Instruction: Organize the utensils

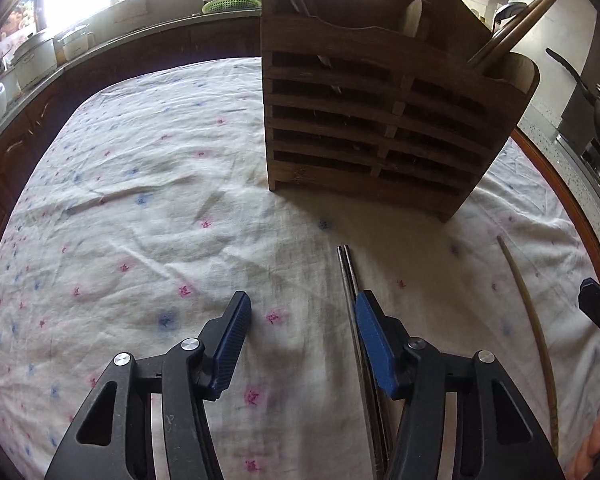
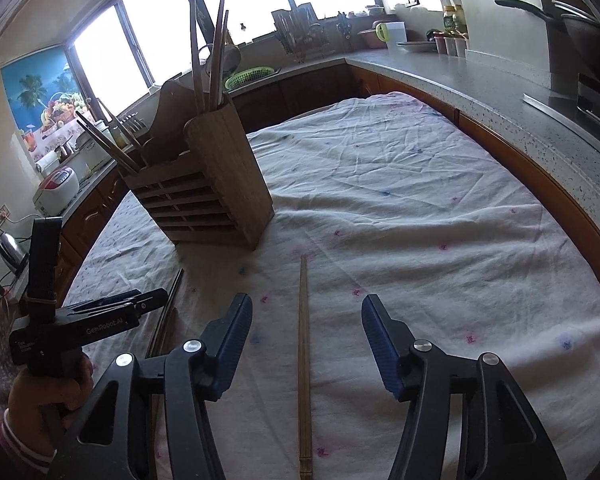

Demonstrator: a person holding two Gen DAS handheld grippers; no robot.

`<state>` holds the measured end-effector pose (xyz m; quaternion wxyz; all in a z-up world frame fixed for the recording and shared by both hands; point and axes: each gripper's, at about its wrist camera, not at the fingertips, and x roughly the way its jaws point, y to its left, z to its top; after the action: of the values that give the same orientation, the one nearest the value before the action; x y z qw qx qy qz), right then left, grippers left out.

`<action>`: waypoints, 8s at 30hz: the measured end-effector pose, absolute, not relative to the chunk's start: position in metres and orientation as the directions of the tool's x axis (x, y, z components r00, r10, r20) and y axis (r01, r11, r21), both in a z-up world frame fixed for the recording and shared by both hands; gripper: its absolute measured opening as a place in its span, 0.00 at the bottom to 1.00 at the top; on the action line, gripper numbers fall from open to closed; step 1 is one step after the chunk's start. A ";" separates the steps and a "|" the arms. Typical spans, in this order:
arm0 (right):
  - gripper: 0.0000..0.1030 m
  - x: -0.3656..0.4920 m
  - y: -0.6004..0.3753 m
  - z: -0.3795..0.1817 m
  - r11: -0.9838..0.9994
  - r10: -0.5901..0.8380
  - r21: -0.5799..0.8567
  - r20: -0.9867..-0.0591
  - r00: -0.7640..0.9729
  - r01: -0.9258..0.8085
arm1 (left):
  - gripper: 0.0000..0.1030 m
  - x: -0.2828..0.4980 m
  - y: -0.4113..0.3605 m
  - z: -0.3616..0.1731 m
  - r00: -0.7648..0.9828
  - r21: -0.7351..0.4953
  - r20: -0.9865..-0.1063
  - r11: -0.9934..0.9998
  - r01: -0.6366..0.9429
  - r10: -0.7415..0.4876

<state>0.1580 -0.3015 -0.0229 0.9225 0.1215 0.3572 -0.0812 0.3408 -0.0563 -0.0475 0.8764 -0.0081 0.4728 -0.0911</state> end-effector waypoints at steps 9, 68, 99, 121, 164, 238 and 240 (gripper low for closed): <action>0.52 0.174 -0.302 -0.030 0.959 -0.060 0.158 -0.695 0.716 0.234 | 0.50 0.344 -0.065 -0.054 0.540 -0.023 -0.833 0.982 0.187 -0.122; 0.05 0.138 -0.230 0.127 0.994 0.025 0.106 -0.433 0.901 0.023 | 0.02 0.177 0.059 0.114 0.774 -0.322 -0.477 0.902 0.286 -0.416; 0.05 0.183 -0.232 0.186 0.995 0.015 0.099 -0.273 0.962 0.012 | 0.01 0.237 0.055 0.183 0.875 -0.241 -0.293 0.916 0.322 -0.385; 0.05 0.245 -0.258 0.133 0.985 -0.059 0.136 -0.297 0.953 0.104 | 0.01 0.359 0.012 0.092 0.874 -0.319 -0.367 0.925 0.204 -0.319; 0.90 0.197 -0.275 0.093 0.961 -0.017 0.252 -0.348 0.937 0.111 | 0.76 0.285 0.044 0.056 0.839 -0.331 -0.481 0.939 0.093 -0.252; 1.00 -0.013 -0.211 0.016 0.985 -0.170 -0.027 -0.190 0.967 0.168 | 0.99 0.014 0.028 0.010 0.935 -0.069 -0.354 0.998 -0.001 -0.023; 1.00 -0.015 -0.213 0.015 0.985 -0.170 -0.021 -0.193 0.966 0.169 | 0.99 0.013 0.027 0.009 0.933 -0.065 -0.358 0.998 -0.004 -0.020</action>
<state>-0.0148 -0.2134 0.0147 0.9916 -0.0021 0.0974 -0.0855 0.0128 0.0275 0.0092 0.9827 -0.0324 0.1825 -0.0039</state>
